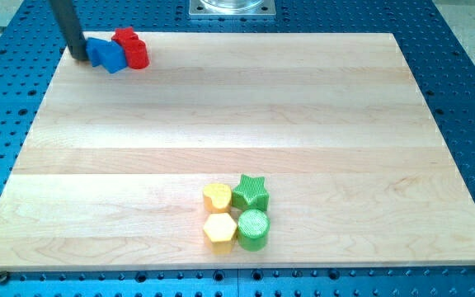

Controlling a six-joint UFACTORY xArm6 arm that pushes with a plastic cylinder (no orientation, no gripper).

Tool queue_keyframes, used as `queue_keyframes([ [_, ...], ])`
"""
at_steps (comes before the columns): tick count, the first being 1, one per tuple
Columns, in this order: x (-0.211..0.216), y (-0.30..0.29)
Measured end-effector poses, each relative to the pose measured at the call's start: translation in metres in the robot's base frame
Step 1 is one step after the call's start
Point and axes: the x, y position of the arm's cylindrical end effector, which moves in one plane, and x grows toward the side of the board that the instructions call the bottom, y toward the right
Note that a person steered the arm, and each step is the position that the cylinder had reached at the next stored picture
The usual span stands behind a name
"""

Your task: Move the blue blocks closely to the red blocks

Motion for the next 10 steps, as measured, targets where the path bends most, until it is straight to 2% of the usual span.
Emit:
queue_keyframes([
  [2, 0.000, 0.002],
  [4, 0.016, -0.045],
  [5, 0.049, -0.053],
  [6, 0.104, -0.043],
  [7, 0.131, -0.028],
  [8, 0.115, -0.024],
  [9, 0.013, 0.002],
  [10, -0.056, 0.009],
])
